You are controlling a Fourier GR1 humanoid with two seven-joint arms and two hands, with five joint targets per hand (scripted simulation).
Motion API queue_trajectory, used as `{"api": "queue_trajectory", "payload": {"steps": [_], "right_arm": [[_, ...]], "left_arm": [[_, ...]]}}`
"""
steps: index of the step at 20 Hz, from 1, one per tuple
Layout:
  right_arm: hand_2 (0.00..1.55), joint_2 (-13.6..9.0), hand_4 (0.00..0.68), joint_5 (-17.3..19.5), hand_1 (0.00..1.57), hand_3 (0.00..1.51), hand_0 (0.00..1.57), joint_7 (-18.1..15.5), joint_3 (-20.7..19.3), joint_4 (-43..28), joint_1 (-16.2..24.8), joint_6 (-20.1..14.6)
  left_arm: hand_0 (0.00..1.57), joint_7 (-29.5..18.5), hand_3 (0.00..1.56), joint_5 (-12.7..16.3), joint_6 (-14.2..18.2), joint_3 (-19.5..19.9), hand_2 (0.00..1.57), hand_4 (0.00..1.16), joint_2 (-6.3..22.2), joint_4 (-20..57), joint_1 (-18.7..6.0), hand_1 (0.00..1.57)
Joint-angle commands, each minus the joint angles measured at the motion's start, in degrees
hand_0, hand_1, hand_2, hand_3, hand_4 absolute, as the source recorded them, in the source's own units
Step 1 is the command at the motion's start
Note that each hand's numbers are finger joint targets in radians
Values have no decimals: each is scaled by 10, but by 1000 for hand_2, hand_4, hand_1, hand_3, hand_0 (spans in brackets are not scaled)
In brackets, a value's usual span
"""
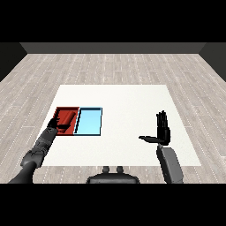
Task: Pick the red can and put it in the red box
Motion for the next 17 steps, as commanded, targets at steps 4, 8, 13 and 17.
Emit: {"api": "queue_trajectory", "payload": {"steps": [4,8,13,17], "right_arm": [[0,-11,0,-15,0,0,0,9,-13,-29,10,20],[0,-12,0,-16,0,0,0,-7,-16,-18,10,27],[0,-7,0,-21,0,0,0,9,-3,-36,13,31],[0,-6,0,-23,0,0,0,19,-4,-43,-4,29]], "left_arm": [[0,11,0,20,-8,25,0,0,25,2,6,0],[0,-129,0,105,68,111,0,0,6,-72,35,0],[0,-296,0,201,-1,195,0,0,-48,-193,17,0],[0,-388,0,221,-75,191,0,0,-76,-278,61,0]]}}
